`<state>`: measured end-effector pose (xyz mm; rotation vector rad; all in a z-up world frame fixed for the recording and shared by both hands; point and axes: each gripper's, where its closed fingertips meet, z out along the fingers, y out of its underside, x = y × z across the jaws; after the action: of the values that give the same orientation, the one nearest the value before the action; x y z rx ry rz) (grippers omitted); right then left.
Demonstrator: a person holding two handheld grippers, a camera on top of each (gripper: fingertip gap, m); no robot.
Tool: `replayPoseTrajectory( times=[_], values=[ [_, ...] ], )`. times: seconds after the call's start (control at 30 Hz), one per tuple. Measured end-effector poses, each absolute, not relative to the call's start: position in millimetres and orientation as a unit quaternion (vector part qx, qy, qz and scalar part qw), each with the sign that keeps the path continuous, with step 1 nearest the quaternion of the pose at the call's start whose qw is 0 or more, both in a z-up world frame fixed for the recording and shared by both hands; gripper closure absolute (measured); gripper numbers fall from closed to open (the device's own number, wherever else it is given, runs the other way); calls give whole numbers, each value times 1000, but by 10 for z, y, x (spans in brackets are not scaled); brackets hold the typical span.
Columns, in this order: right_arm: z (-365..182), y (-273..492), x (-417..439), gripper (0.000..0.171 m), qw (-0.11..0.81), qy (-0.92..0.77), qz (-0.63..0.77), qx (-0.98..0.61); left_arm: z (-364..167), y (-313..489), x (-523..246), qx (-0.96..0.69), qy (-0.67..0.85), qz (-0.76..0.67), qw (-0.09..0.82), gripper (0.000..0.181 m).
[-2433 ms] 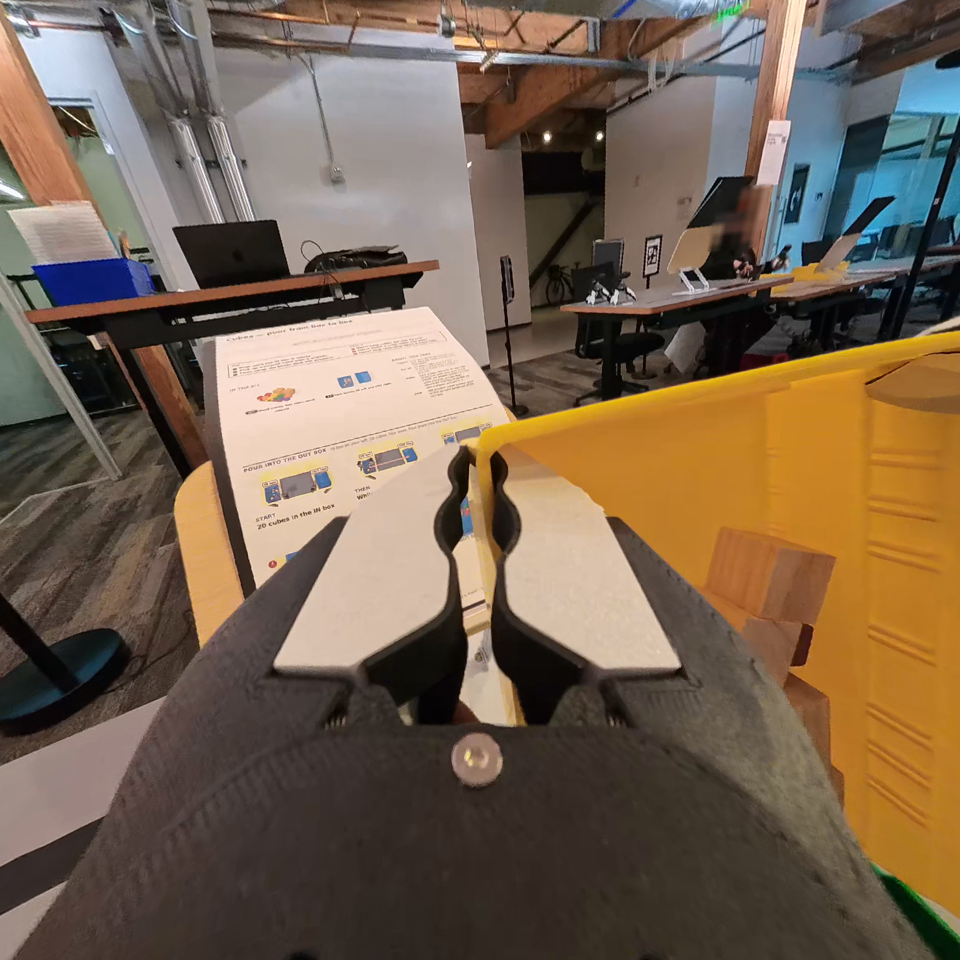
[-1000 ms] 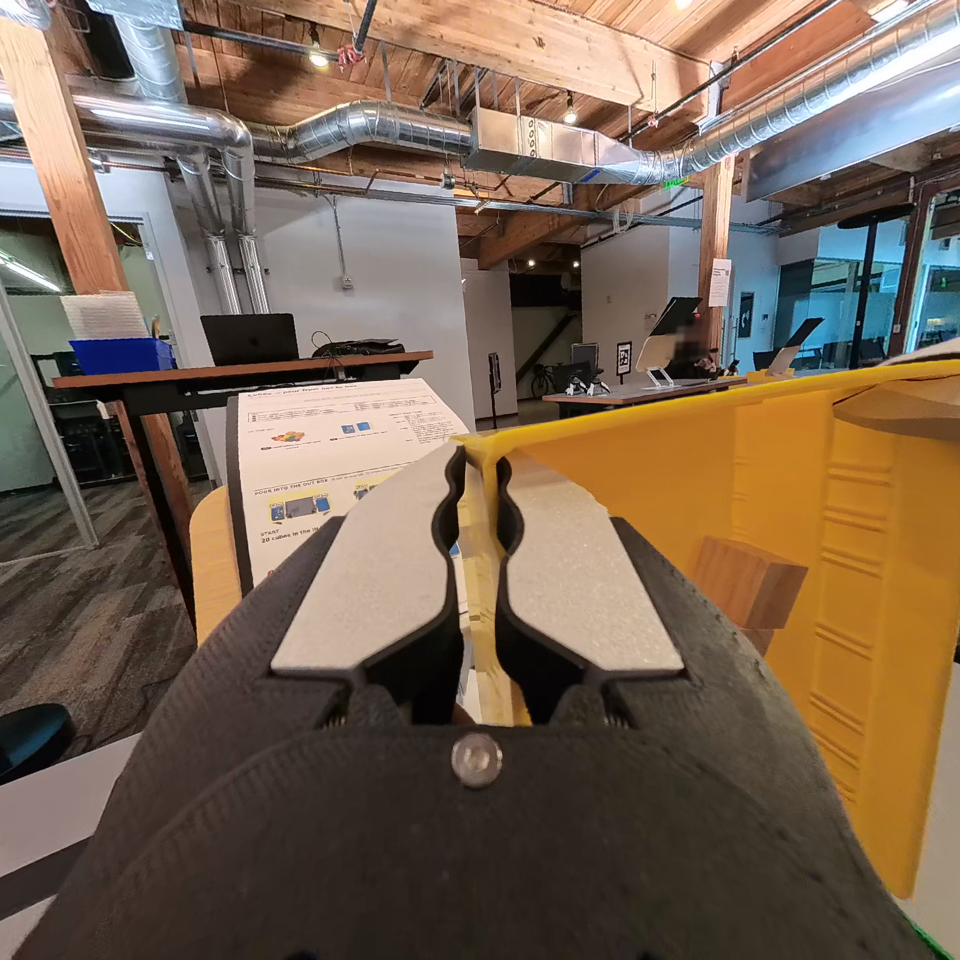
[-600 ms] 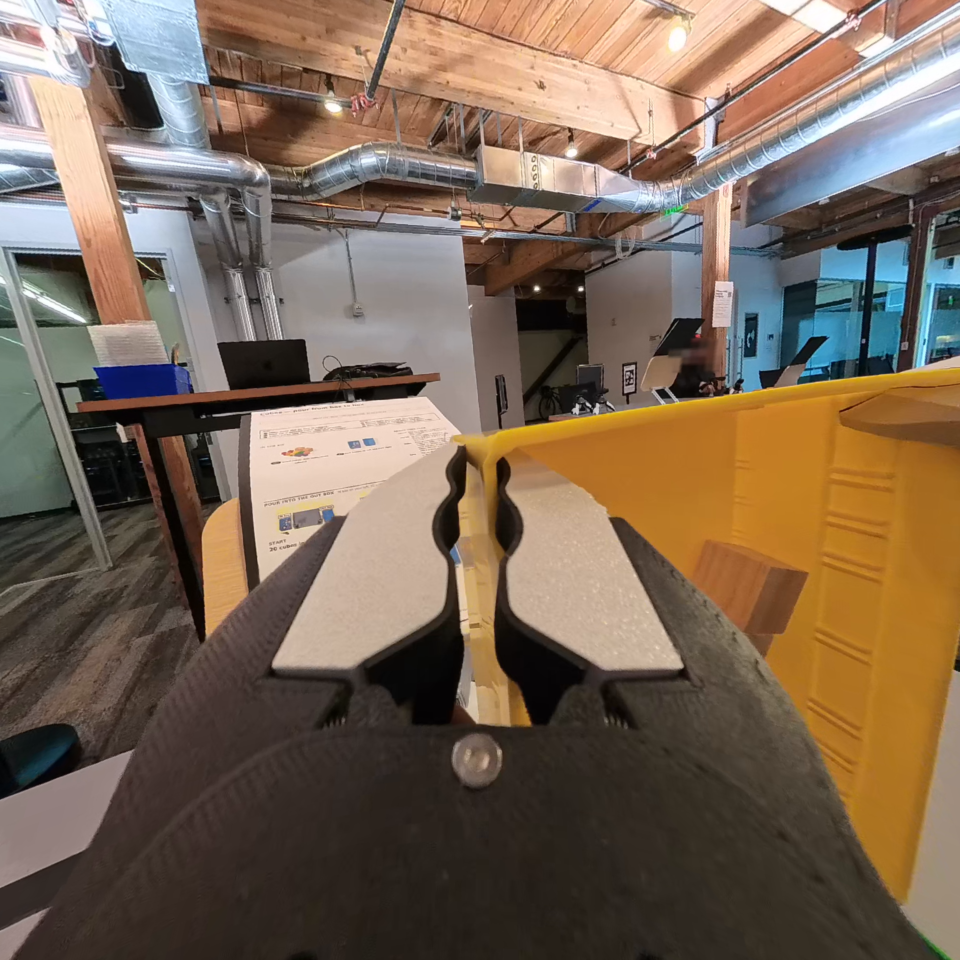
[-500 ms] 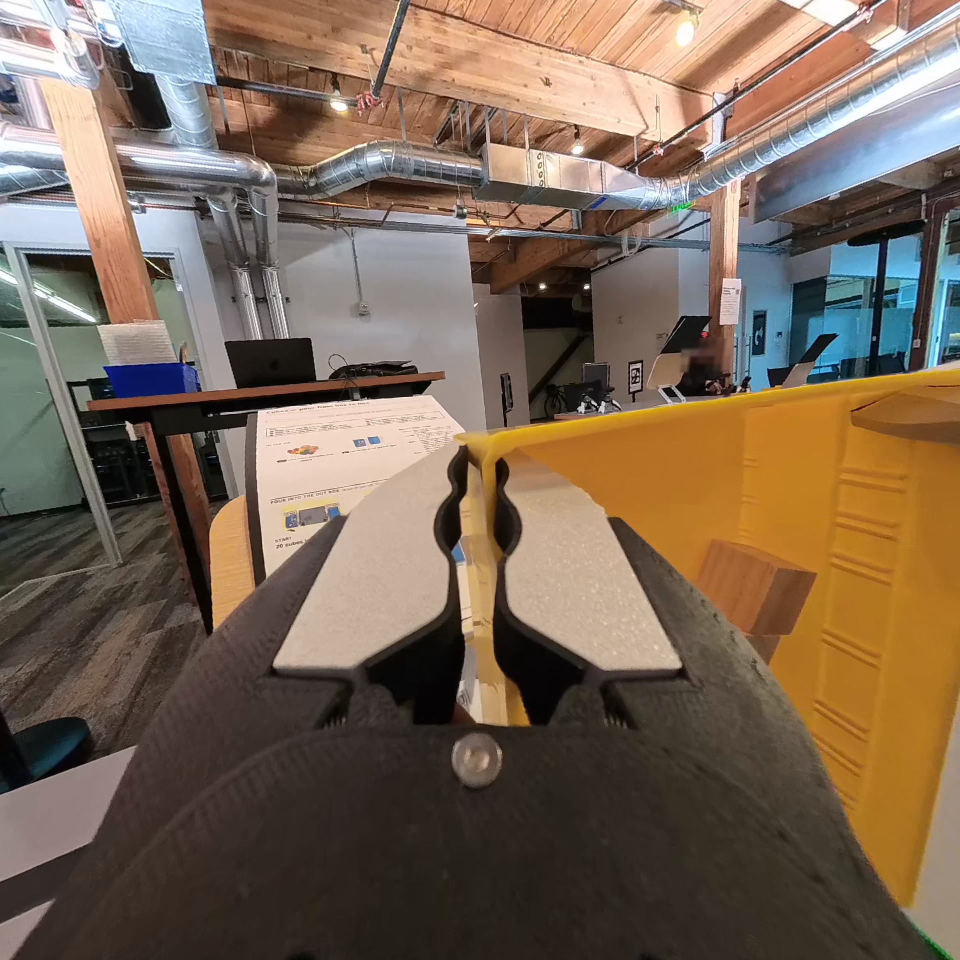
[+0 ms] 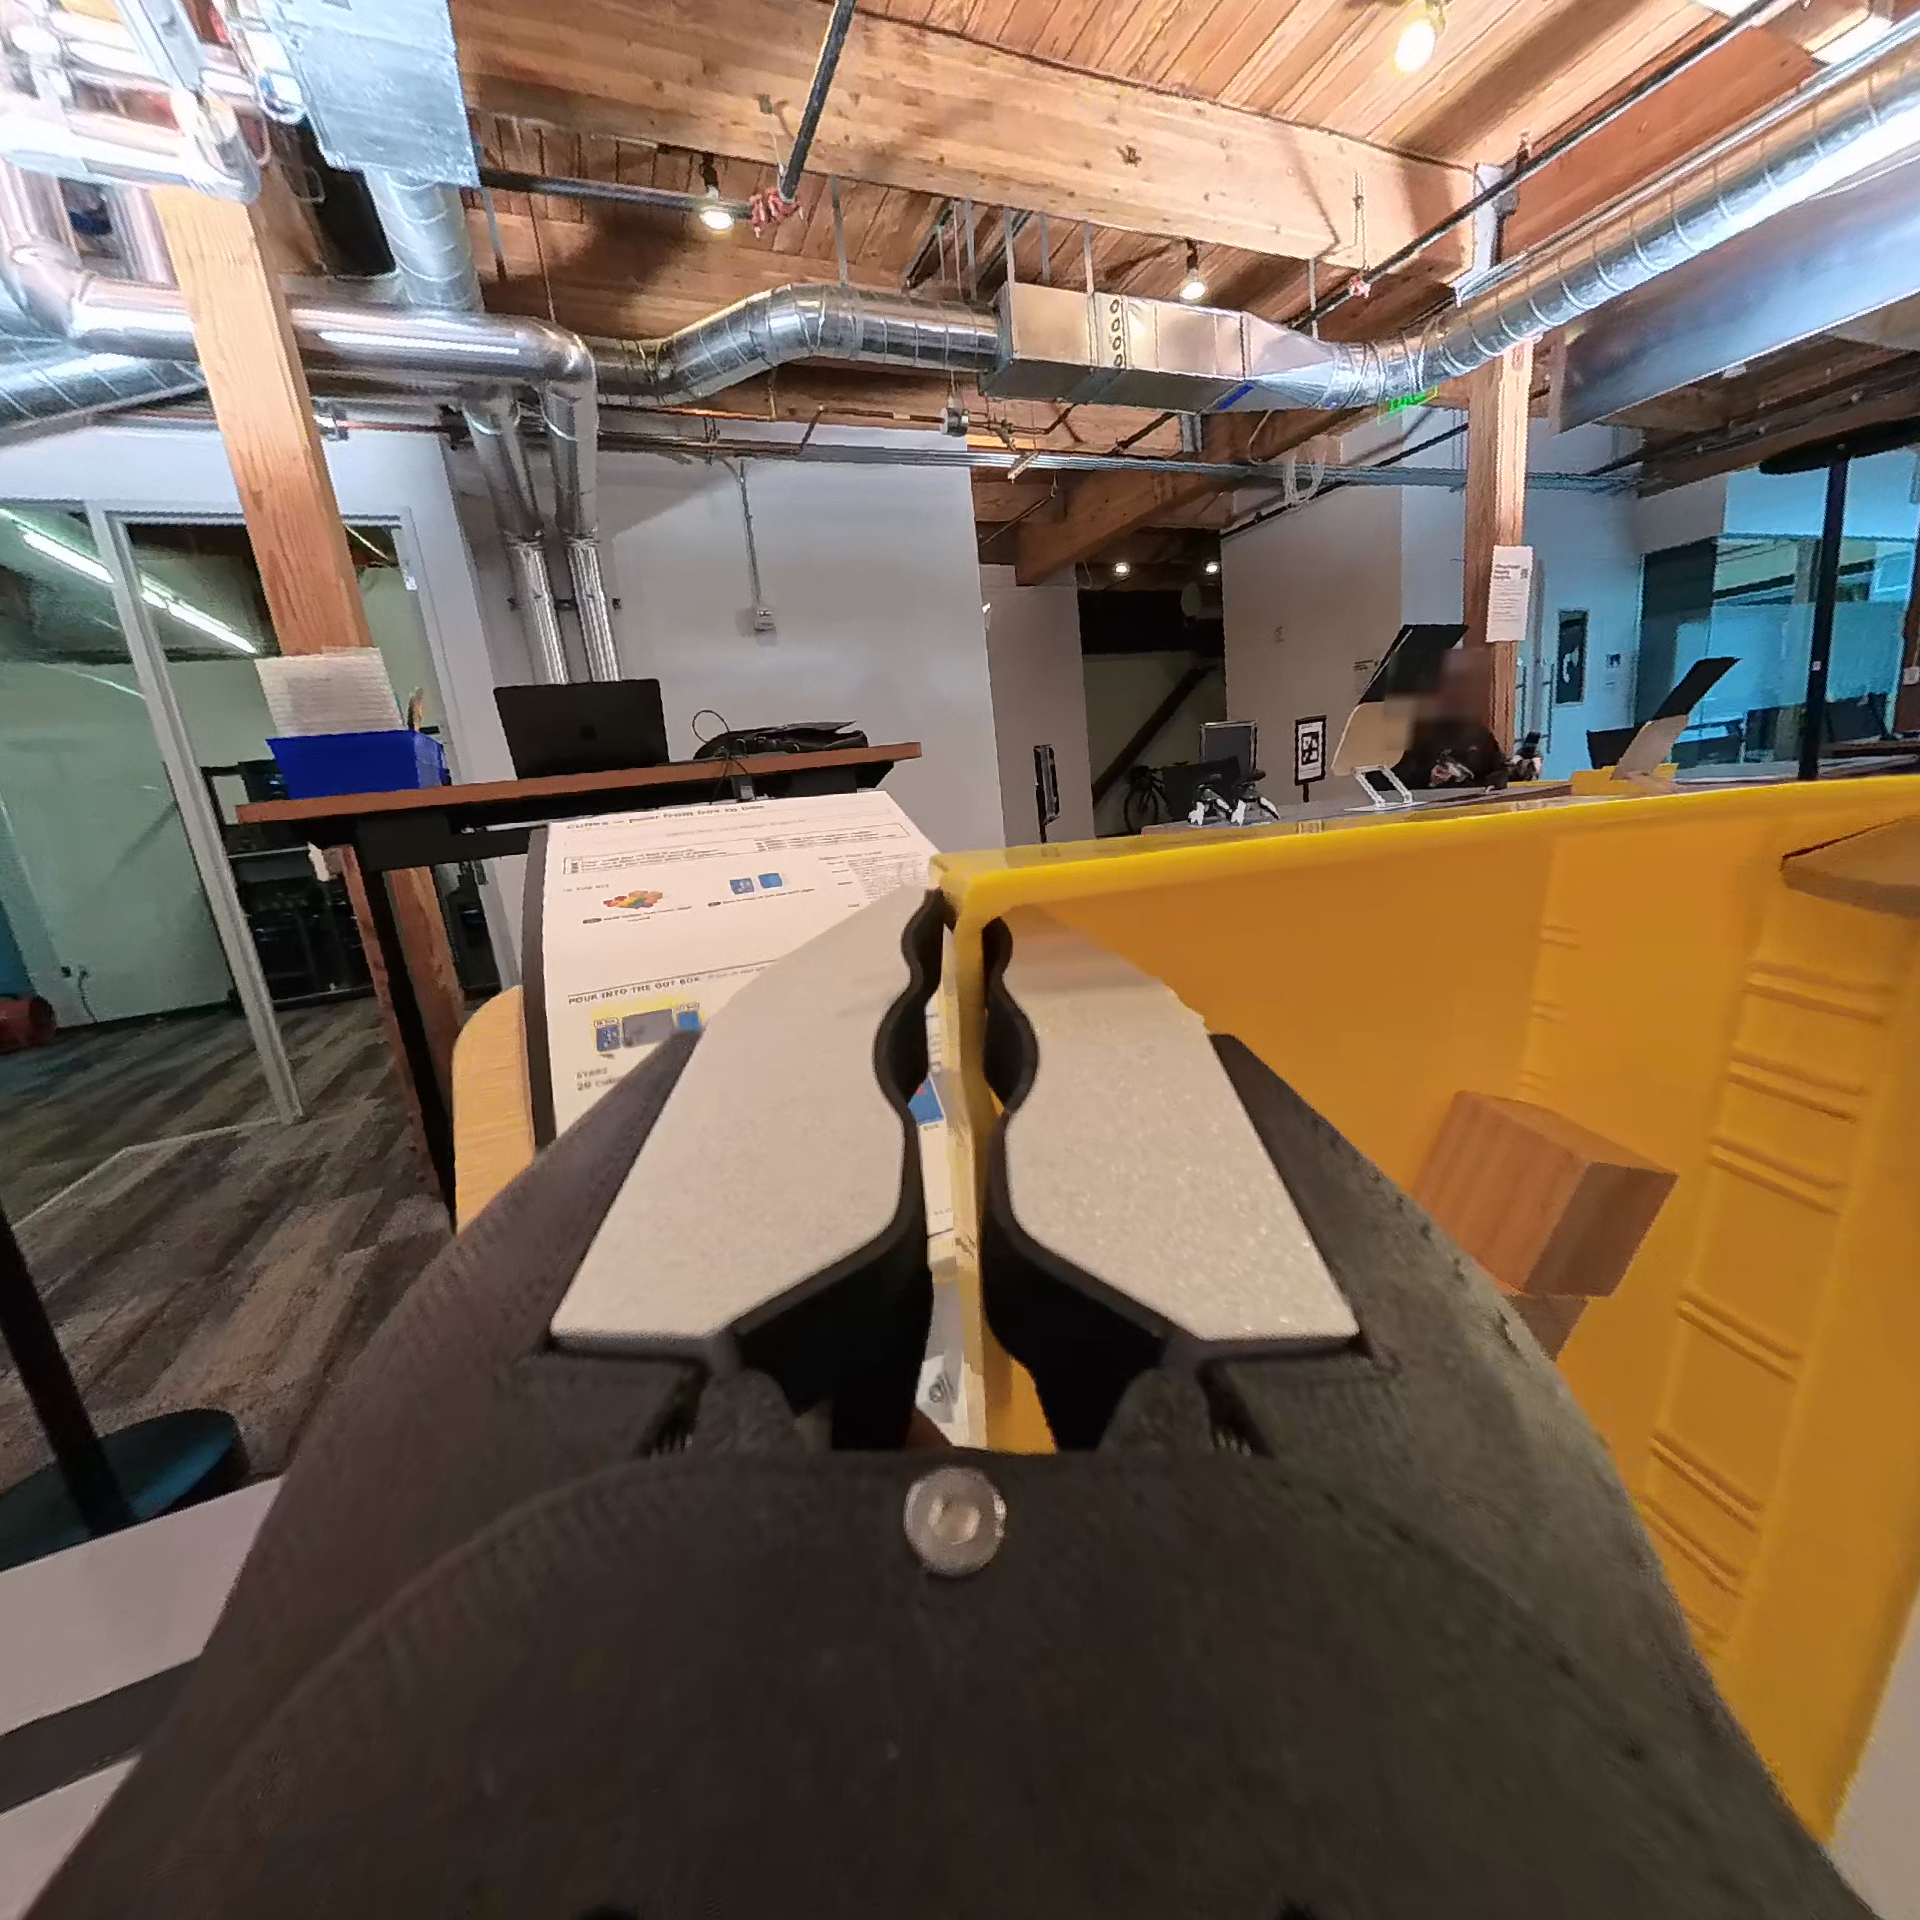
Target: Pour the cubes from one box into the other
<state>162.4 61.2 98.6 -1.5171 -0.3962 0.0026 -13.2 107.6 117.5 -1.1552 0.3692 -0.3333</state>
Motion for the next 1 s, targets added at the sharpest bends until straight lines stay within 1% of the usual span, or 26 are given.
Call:
replayPoseTrajectory(
  times=[0.1, 0.13, 0.33, 0.53, 1.0],
  values=[
    [849, 619, 1670, 160, 689, -176, -26, -702, 1089, 1076, -69, -552, 179, -159, 799, 177],
    [848, 601, 1654, 161, 696, -177, -23, -695, 1075, 1070, -85, -547, 175, -158, 803, 177],
    [836, 584, 1606, 162, 703, -168, -8, -691, 1069, 1008, -143, -532, 172, -146, 816, 178],
    [1012, 551, 1628, 163, 723, -155, -18, -673, 1264, 955, -126, -501, 170, -170, 831, 177],
    [1024, 530, 1643, 162, 738, -160, -6, -655, 1237, 936, -101, -483, 174, -187, 838, 176]
  ],
)
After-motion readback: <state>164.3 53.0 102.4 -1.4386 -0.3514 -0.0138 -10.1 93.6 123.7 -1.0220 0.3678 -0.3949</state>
